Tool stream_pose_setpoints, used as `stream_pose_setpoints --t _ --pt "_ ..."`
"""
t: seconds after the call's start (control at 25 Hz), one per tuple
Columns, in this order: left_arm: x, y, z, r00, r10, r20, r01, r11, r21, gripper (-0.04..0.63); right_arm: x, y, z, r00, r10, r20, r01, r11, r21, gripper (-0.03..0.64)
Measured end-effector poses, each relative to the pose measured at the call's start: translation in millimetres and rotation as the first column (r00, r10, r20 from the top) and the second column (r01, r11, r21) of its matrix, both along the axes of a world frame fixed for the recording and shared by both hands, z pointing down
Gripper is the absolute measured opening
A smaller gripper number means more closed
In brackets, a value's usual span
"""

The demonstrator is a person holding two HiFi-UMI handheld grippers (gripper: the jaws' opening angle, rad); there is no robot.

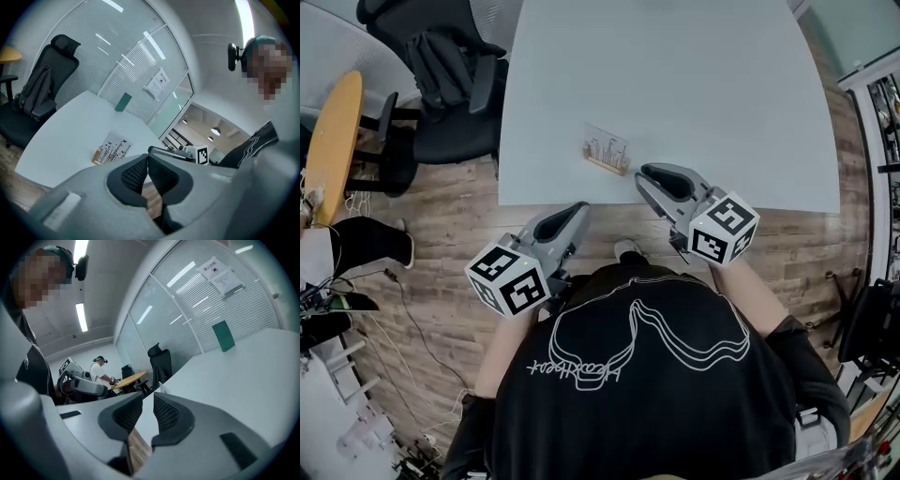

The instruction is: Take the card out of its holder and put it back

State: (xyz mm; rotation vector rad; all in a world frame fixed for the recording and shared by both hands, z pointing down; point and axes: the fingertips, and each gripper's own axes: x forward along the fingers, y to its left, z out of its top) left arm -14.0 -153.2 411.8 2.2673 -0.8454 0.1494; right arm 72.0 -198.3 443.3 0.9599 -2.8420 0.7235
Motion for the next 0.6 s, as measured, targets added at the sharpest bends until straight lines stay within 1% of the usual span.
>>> stream_pose_setpoints --t 0.16,0.28,0.36,0.48,0.6 --pt "-7 -7 16 0.999 -0.036 -0.008 0.035 0.999 -0.022 0.014 -2 -23 25 0.999 0.017 -0.030 -0.018 1.000 -0.005 0.102" --pt "-15 -13 22 0.999 -0.053 -0.006 0.053 0.998 -0.030 0.014 -3 -37 34 0.998 0.024 -0.066 -0.021 0.999 0.043 0.117" --pt "-21 -17 24 0.997 -0.071 -0.004 0.071 0.997 -0.027 0.014 -6 -43 39 0.997 0.012 -0.079 -0.006 0.997 0.072 0.121" --pt "-29 -21 28 0.995 -0.099 -0.009 0.098 0.995 -0.030 0.014 -15 -50 50 0.995 -0.031 -0.095 0.039 0.996 0.081 0.141" --pt "-34 -17 30 0.994 -0.113 0.007 0.113 0.993 -0.037 0.014 -23 -50 58 0.992 -0.057 -0.113 0.068 0.994 0.091 0.137"
